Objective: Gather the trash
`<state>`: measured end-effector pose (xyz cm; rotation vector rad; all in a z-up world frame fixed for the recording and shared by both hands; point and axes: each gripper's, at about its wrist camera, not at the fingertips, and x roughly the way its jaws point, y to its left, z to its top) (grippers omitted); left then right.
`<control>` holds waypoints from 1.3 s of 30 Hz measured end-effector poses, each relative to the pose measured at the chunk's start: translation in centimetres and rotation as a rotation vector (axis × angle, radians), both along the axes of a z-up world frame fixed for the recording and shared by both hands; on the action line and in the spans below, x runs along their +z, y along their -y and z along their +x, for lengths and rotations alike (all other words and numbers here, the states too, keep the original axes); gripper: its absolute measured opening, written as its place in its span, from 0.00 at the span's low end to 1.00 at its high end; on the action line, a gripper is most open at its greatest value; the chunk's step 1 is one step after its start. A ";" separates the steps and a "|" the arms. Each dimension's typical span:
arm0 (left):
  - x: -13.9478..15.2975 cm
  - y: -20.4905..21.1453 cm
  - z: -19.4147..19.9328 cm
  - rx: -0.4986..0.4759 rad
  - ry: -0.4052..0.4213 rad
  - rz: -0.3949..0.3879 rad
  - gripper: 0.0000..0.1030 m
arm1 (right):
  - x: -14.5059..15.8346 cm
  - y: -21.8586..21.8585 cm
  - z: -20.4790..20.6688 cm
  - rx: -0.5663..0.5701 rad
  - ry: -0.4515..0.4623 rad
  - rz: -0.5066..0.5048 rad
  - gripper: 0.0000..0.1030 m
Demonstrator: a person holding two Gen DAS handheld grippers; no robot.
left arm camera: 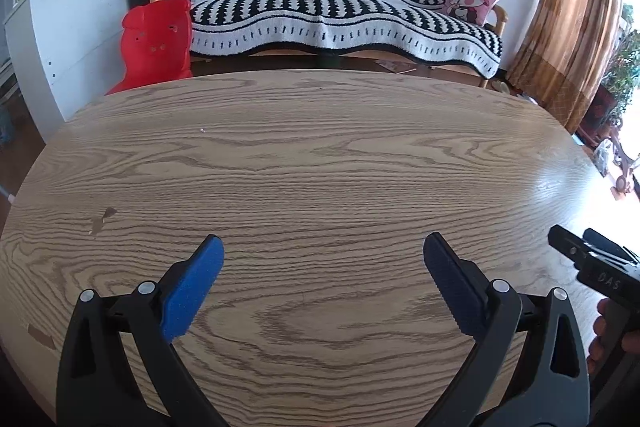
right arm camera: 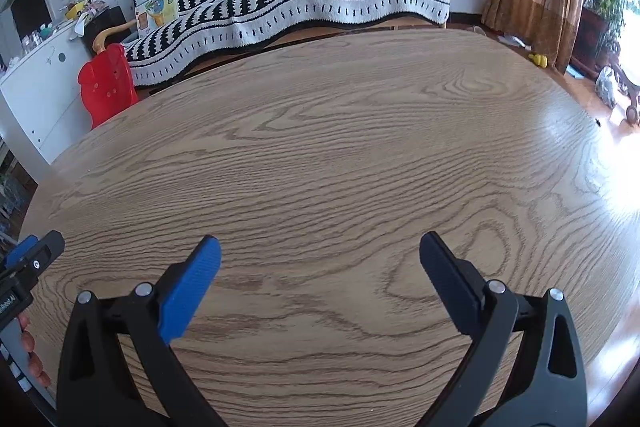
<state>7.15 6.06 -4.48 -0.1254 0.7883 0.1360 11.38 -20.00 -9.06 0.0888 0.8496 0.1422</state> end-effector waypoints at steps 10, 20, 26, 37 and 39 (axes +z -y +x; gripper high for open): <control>0.0 0.8 0.0 0.005 0.000 0.112 0.94 | -0.1 -0.4 0.0 0.013 -0.005 -0.012 0.93; -0.8 0.5 0.6 0.002 -0.030 0.041 0.94 | -0.1 -0.3 -0.1 0.017 -0.014 0.000 0.93; -1.1 1.1 0.5 -0.006 -0.036 0.061 0.94 | -0.2 0.0 0.0 0.014 -0.019 0.005 0.93; -1.2 1.5 0.4 -0.018 -0.034 0.070 0.94 | -0.1 -0.1 0.1 0.018 -0.022 0.002 0.93; -1.3 1.3 0.5 -0.018 -0.041 0.041 0.94 | -0.1 -0.1 0.1 0.018 -0.022 0.000 0.93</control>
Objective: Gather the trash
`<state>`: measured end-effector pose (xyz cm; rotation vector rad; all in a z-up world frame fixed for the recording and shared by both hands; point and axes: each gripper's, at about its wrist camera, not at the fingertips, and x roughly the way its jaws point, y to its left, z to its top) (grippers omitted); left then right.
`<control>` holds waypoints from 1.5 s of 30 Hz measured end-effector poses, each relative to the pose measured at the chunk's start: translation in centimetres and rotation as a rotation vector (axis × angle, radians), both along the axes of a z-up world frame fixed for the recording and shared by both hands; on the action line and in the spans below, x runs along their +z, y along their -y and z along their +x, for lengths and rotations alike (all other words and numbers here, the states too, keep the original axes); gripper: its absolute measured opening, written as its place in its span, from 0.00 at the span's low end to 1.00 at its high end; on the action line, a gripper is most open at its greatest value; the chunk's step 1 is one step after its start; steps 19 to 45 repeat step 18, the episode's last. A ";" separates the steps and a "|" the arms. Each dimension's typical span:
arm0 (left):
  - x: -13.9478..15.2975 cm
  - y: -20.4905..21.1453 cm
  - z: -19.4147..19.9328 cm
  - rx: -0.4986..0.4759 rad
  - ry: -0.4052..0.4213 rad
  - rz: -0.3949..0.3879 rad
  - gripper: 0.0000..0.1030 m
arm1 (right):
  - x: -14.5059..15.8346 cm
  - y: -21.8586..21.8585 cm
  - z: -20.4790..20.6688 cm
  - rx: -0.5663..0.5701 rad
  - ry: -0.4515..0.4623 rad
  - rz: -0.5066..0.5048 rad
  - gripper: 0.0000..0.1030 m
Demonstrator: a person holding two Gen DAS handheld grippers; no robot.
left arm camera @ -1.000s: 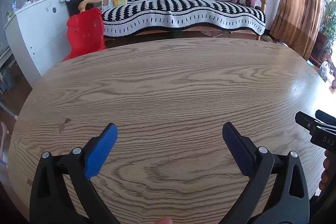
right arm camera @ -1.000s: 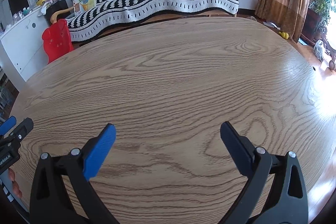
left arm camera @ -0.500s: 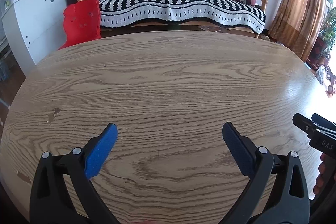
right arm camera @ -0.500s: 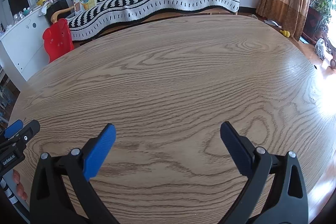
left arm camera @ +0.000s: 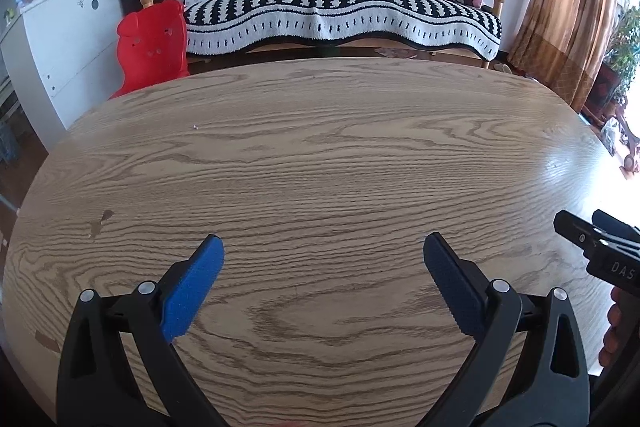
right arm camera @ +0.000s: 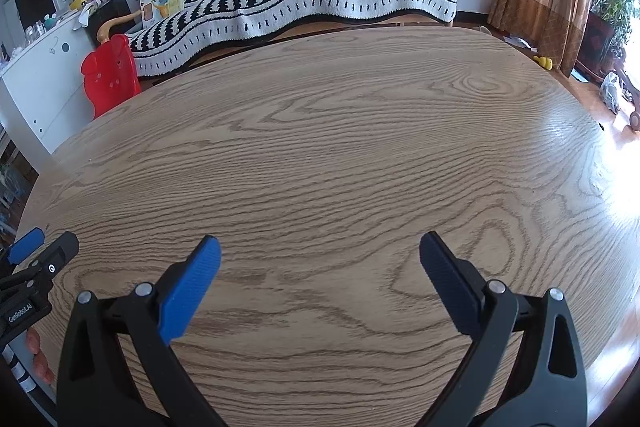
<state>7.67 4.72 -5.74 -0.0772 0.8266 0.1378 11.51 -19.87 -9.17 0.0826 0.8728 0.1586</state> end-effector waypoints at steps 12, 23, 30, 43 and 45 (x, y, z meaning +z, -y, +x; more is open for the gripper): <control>-1.2 -0.3 -0.2 0.014 -0.008 -0.109 0.94 | -0.7 -0.3 1.1 0.000 -0.024 -0.011 0.93; -1.5 -0.5 1.7 0.022 -0.023 -0.024 0.94 | -1.9 -1.1 3.1 0.006 -0.075 -0.007 0.93; -1.5 -0.5 1.7 0.022 -0.023 -0.024 0.94 | -1.9 -1.1 3.1 0.006 -0.075 -0.007 0.93; -1.5 -0.5 1.7 0.022 -0.023 -0.024 0.94 | -1.9 -1.1 3.1 0.006 -0.075 -0.007 0.93; -1.5 -0.5 1.7 0.022 -0.023 -0.024 0.94 | -1.9 -1.1 3.1 0.006 -0.075 -0.007 0.93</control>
